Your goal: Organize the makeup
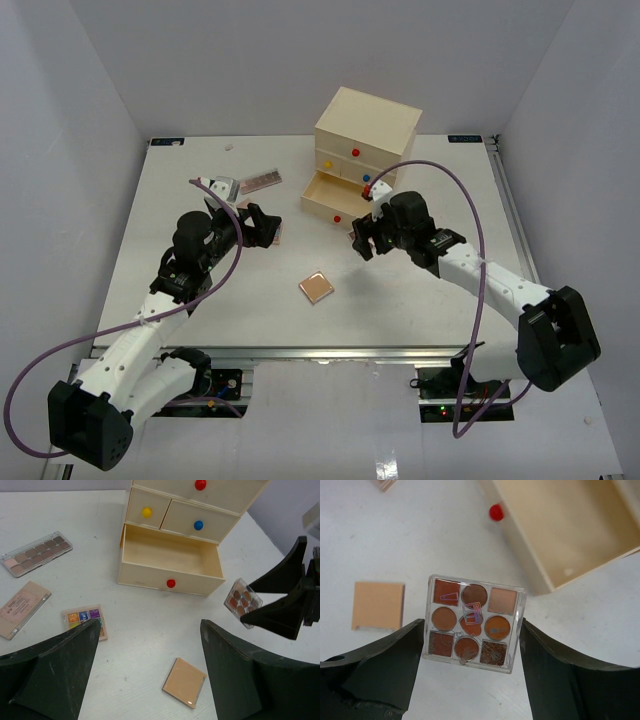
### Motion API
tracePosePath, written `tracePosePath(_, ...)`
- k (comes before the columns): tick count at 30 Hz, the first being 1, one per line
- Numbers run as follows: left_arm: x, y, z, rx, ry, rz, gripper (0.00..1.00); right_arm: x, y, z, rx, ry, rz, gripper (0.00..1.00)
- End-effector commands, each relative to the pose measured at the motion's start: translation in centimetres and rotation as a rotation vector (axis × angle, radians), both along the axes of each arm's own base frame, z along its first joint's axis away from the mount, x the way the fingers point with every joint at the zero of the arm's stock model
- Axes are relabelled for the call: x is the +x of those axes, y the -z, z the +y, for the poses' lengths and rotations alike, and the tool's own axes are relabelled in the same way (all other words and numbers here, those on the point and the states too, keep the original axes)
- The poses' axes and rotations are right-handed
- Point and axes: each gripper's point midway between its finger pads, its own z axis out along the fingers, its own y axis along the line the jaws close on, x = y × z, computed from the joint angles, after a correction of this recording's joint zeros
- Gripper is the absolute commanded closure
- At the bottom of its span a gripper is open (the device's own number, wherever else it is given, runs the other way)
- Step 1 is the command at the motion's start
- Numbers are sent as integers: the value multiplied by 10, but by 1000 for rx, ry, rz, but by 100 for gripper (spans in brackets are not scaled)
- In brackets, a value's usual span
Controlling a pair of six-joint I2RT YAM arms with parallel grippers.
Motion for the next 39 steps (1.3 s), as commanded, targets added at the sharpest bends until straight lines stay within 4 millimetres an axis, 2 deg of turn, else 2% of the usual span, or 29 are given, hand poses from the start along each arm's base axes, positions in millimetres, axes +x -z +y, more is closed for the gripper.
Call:
tracePosePath(1, -2, 1, 3, 3, -5, -9, 7, 69, -73, 1, 56, 190, -253, 52)
tracePosePath(3, -3, 1, 4, 4, -7, -8, 7, 87, -72, 0, 49, 258, -262, 51)
tracePosePath(6, -3, 0, 4, 3, -11, -13, 7, 108, -84, -2, 66, 353, -297, 49)
tracePosePath(16, -3, 0, 4, 3, -5, -14, 7, 129, -48, -1, 73, 458, -247, 32)
tracePosePath(17, -4, -1, 3, 1, -2, -16, 7, 130, -44, -2, 69, 467, -251, 16)
tracePosePath(18, -4, -1, 3, 0, 0, -17, 7, 131, -41, -3, 65, 473, -257, 5)
tracePosePath(20, -4, -1, 3, 1, 4, -16, 7, 133, -37, -4, 59, 474, -277, 10)
tracePosePath(25, -6, 0, 0, 1, 22, -17, 7, 135, -40, -4, 54, 457, -308, 10)
tracePosePath(27, -7, 0, -4, 2, 46, -18, 7, 130, -49, 1, 67, 403, -318, 10)
tracePosePath(29, -10, 3, -11, -3, 95, -10, 4, 113, -58, 19, 85, 240, -320, 10)
tracePosePath(31, -9, 15, -17, -8, 118, 32, 2, 87, -81, 40, 116, 8, -362, 10)
tracePosePath(32, -11, 16, -22, -9, 145, 49, 2, 77, -86, 37, 117, -50, -364, 10)
tracePosePath(34, -12, 31, -34, -5, 215, 115, 2, 45, -90, 49, 173, -270, -332, 10)
tracePosePath(37, -25, 44, -52, -52, 325, 231, 5, 27, -77, 39, 145, -386, -242, 10)
tracePosePath(39, -35, 65, -60, -59, 342, 385, 11, 3, -62, 34, 165, -517, -143, 10)
